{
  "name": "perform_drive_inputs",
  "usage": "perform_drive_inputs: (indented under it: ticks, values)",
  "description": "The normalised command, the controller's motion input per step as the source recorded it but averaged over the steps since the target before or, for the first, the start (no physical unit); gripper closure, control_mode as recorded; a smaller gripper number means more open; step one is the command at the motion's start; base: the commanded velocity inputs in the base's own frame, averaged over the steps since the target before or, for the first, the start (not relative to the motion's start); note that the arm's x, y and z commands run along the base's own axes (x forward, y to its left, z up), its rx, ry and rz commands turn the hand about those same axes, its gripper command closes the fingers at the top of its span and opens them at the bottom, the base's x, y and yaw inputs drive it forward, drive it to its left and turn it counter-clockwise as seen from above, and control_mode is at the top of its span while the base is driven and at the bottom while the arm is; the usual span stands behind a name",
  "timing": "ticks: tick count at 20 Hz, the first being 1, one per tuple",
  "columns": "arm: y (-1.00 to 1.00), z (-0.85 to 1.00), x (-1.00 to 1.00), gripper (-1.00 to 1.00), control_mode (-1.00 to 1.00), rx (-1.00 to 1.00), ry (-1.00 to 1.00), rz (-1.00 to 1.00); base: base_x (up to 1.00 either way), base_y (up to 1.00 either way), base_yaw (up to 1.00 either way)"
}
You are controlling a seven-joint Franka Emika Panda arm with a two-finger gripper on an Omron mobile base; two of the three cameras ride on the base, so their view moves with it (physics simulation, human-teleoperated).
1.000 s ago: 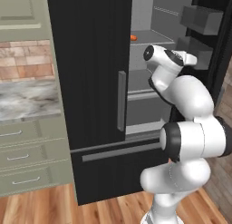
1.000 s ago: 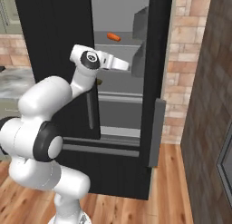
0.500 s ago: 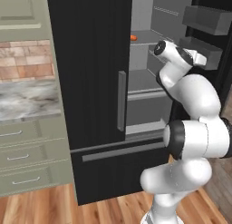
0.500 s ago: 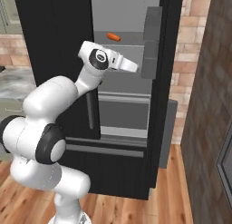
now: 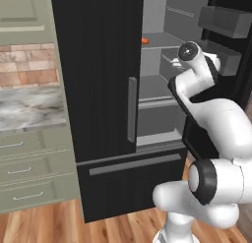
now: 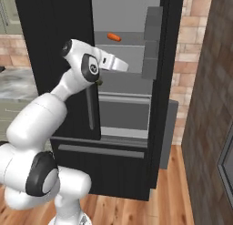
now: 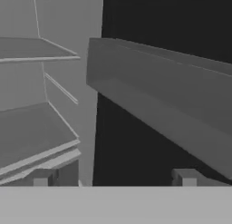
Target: Open the fridge, remove the kiwi, carrot, and steak, and place them on any counter.
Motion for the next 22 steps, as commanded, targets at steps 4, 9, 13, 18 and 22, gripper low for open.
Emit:
perform_drive_inputs:
  ticks: [4,9,13,18,22]
  values:
    - [0.82,-0.10,-0.39,-1.00,-1.00,0.00,0.11,0.70,0.00,0.00,0.00]
    - [0.97,-0.06,-0.23,-1.00,-1.00,0.00,0.13,0.53,0.00,0.00,0.00]
    - [0.86,0.00,-0.01,-1.00,-1.00,0.01,0.21,0.21,0.00,0.00,0.00]
    - [0.41,0.00,0.08,-1.00,-1.00,0.00,0.06,-0.03,0.00,0.00,0.00]
    - [0.41,-0.12,0.09,-1.00,-1.00,0.00,0.00,-0.06,0.00,0.00,0.00]
